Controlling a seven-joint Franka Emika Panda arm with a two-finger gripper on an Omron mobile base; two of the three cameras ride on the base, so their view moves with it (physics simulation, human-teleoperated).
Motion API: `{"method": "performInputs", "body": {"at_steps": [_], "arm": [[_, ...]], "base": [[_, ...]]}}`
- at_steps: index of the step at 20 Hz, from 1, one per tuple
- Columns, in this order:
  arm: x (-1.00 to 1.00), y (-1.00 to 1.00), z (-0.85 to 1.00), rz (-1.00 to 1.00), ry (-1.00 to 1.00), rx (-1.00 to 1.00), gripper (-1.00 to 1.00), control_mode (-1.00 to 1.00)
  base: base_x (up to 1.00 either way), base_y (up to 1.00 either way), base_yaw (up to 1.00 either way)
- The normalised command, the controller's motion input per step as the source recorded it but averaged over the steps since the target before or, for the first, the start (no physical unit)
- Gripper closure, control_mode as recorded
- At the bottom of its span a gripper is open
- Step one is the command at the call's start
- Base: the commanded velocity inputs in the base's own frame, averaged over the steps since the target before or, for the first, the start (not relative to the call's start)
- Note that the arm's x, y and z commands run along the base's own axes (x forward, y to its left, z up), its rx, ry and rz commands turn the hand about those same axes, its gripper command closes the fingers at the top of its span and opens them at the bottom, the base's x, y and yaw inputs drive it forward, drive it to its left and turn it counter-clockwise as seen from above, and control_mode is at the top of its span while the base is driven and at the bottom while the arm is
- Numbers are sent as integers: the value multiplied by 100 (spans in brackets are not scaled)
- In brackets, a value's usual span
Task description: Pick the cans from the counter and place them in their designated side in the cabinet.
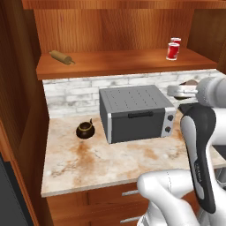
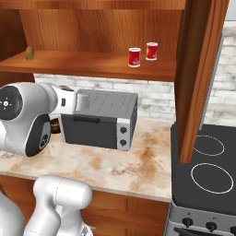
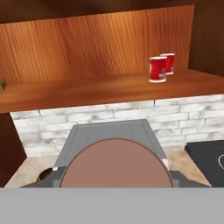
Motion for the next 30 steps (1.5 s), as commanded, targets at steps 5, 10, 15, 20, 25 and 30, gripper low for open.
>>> {"method": "performInputs", "body": {"at_steps": [5,10,15,20,25,30], "arm": [[12,0,41,0,-4,0,100,-100],[11,0,37,0,-7,0,100,-100],[28,0,21,0,-6,0,100,-100],[33,-3,14,0,-5,0,100,-100],[34,-3,4,0,-2,-1,100,-100],[31,-8,2,0,0,-5,100,-100]], "base": [[0,0,0],[0,0,0],[0,0,0],[0,0,0],[0,0,0],[0,0,0]]}}
